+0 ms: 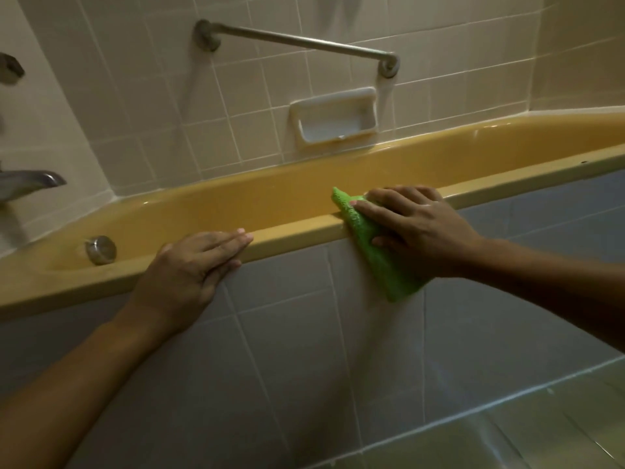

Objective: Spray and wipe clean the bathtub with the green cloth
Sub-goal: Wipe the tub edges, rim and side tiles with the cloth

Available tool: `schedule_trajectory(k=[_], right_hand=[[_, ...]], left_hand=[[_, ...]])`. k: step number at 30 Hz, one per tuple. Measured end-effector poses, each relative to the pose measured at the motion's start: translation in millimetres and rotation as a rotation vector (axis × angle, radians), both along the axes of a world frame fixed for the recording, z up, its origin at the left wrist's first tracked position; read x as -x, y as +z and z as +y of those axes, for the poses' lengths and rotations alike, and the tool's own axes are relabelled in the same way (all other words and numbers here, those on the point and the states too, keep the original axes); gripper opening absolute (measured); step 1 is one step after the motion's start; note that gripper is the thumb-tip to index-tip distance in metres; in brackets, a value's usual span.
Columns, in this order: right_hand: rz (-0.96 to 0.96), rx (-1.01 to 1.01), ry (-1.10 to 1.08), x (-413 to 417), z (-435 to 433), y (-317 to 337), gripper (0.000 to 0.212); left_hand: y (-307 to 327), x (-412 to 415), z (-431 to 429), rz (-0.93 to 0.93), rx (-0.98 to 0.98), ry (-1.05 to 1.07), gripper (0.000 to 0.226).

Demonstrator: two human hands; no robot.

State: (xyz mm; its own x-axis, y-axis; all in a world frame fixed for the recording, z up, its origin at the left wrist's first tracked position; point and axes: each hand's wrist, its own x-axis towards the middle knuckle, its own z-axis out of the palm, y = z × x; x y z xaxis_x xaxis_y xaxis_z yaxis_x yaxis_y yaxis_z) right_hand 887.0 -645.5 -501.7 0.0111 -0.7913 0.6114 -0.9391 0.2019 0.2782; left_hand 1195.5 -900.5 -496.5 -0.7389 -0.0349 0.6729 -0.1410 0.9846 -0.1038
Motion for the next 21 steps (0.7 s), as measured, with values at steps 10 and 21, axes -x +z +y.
schedule_trajectory(k=[10,21], right_hand=[[0.024,-0.040,0.080,-109,-83,5,0.060],[0.118,-0.098,0.174,-226,-171,13,0.063]], left_hand=[[-15,-47,-18,0.126,0.030,0.166,0.041],[-29,-126,-36,0.296,0.024,0.478,0.039]])
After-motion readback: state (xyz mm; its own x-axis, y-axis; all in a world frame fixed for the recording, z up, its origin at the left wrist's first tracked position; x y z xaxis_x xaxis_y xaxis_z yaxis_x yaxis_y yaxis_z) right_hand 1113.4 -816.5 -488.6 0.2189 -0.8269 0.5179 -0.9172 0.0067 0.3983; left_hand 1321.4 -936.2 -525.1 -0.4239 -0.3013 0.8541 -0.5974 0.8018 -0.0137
